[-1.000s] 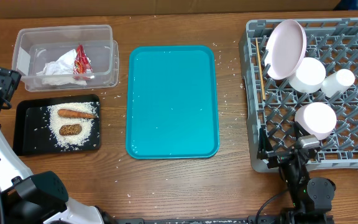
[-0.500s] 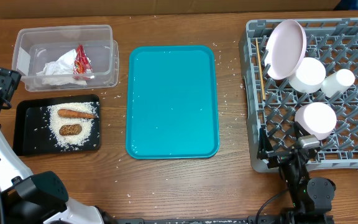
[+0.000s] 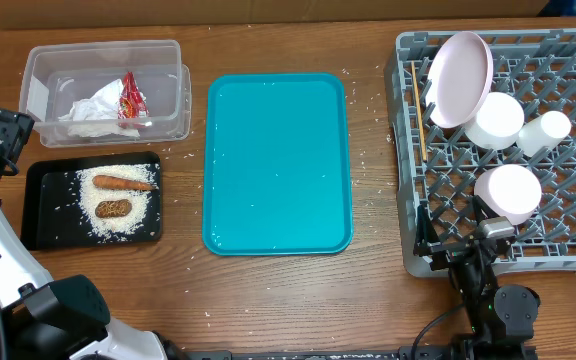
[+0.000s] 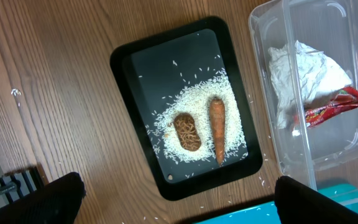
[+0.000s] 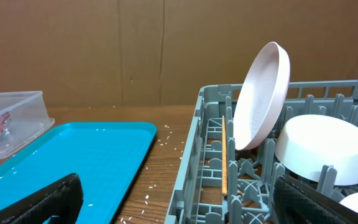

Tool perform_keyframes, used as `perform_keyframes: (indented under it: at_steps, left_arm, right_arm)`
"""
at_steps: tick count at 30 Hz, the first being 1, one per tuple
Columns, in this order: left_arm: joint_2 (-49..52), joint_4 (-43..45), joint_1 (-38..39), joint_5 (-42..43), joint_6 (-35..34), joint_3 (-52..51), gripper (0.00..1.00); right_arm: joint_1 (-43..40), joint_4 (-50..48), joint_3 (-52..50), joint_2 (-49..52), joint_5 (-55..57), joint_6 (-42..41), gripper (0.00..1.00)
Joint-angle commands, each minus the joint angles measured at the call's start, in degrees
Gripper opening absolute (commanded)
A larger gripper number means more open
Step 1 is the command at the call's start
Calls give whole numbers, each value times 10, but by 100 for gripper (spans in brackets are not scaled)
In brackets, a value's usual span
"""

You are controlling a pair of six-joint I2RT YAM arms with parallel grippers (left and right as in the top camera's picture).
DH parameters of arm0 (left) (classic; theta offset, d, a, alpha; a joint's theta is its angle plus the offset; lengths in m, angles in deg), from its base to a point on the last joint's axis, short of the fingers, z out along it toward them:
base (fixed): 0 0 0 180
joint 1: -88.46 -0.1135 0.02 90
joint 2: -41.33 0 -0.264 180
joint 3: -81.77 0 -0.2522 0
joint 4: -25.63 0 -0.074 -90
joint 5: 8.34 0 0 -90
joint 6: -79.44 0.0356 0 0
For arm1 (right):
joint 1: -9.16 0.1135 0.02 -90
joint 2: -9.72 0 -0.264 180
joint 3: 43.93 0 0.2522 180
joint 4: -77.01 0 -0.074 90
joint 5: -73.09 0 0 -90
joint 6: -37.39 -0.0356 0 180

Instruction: Sort waste into correct bins and load items into the dishwasher

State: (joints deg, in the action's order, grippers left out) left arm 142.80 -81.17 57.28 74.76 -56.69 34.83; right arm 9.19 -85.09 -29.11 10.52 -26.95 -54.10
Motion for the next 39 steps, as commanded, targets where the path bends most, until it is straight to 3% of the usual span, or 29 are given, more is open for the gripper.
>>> perform_keyframes:
  at_steps: [1,11,14,18,21,24,32,39]
  left_arm:
    - [-10,1,-3,-8,9,9,100]
    - [-10,1,-3,-8,9,9,100]
    - [-16,-39,-3,1,29,9,100]
    - [-37,-38,3,46,68,-13,100]
    - [-68,-12,24,29,75,-57,100]
    - [-115,60,63,11,116,-134,100]
    - [-268,387,195,12,302,-436,100]
    - [-396,599,241,77,421,-691,100]
  right_arm:
    - [-2,-2,-6,-6,5,-2,100]
    - [-2,-2,-6,-6,5,-2,100]
    - [-2,-2,-6,-6,5,-2,100]
    - [-2,-2,-6,-6,5,-2,100]
    - [-2,-2,-6,-6,5,-2,100]
    - [-2,-2,-6,-6,5,-2,100]
    - [-2,-2,-6,-6,5,-2,100]
    - [-2,-2,-6,-6,5,-2,100]
